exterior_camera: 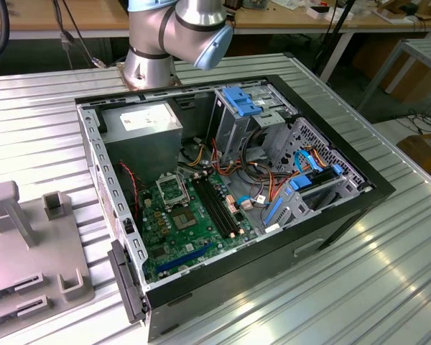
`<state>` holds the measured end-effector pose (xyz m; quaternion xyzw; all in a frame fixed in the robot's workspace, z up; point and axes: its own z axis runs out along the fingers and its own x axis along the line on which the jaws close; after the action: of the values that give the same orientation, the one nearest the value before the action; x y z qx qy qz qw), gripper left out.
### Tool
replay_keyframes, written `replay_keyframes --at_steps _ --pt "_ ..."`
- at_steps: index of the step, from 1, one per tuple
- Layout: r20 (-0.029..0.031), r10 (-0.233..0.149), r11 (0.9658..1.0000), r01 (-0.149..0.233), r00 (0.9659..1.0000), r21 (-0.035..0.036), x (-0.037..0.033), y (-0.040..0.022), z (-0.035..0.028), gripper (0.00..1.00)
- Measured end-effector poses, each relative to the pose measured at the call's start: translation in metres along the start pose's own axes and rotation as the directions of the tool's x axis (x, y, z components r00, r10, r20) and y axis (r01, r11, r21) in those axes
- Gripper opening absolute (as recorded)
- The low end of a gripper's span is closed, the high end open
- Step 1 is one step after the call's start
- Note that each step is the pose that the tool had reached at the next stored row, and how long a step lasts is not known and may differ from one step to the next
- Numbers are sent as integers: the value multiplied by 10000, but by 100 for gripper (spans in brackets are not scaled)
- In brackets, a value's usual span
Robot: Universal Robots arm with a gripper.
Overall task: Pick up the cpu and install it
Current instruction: 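Reach for the cpu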
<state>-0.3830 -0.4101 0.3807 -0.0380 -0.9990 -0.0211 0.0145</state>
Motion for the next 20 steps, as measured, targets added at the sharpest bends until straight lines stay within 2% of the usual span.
replay_keyframes --at_steps 10,20 --pt "1 0 10000 0 10000 -1 126 -16 4 11" --pt "1 0 10000 0 10000 -1 218 -23 7 11"
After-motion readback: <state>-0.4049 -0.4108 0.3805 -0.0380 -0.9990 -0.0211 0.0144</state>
